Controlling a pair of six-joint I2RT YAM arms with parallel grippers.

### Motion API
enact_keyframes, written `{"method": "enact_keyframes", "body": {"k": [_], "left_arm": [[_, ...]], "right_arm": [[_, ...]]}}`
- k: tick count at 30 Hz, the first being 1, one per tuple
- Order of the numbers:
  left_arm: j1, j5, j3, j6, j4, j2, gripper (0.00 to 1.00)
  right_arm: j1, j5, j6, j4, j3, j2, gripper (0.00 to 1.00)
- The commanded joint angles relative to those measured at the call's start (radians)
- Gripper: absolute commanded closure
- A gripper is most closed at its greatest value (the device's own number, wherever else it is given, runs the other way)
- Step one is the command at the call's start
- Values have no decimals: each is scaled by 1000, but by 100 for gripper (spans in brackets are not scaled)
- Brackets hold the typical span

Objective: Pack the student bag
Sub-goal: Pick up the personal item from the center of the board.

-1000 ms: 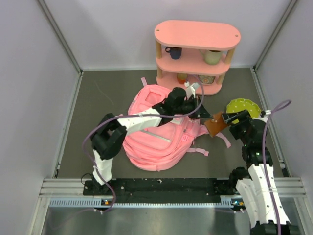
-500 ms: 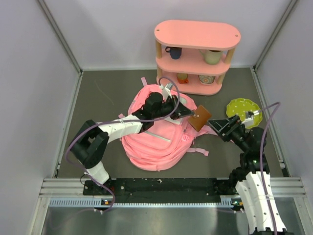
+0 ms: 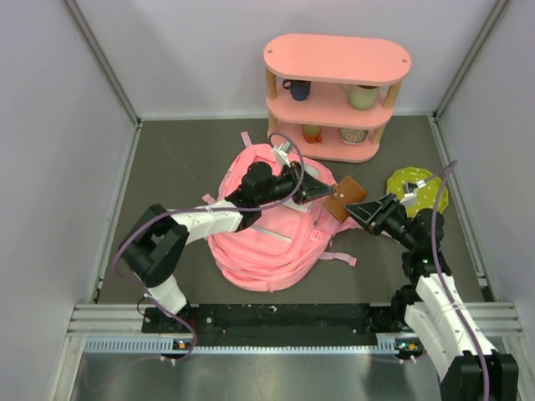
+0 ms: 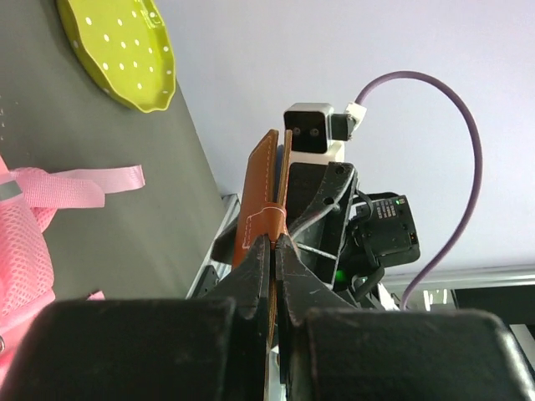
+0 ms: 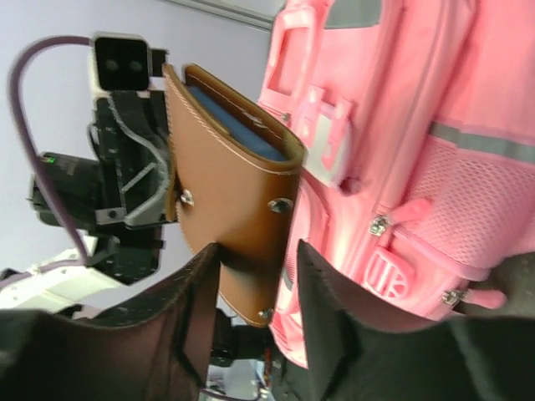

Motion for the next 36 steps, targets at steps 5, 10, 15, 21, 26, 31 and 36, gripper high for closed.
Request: {"method": "enact_keyframes", "body": {"k": [5,10,15,21,26,31,36], "left_arm": [[5,37,-32,-68,185,20,100],[5,40,-49,-61,188,14,100],[5,31,-63,7,108,-32,78],[5,-22,-72,185,-134,-139,37],[8,-163,-91,346,-372,-247,25],[28,-329,-167,459,-765,-497,20],[23,-417,-399,326,-941,-865,21]], "right_arm": [[17,-47,127,334,-26,41,84],[17,-70,153,400,-20,62,100],[18,-47,101,302,-2,18,100],[18,-37,53,179,18,-20,100],[20,-23,26,101,15,-48,100],[27,3,-75,-109,35,-103,100],[47,22,-88,-226,23,-215,100]]}}
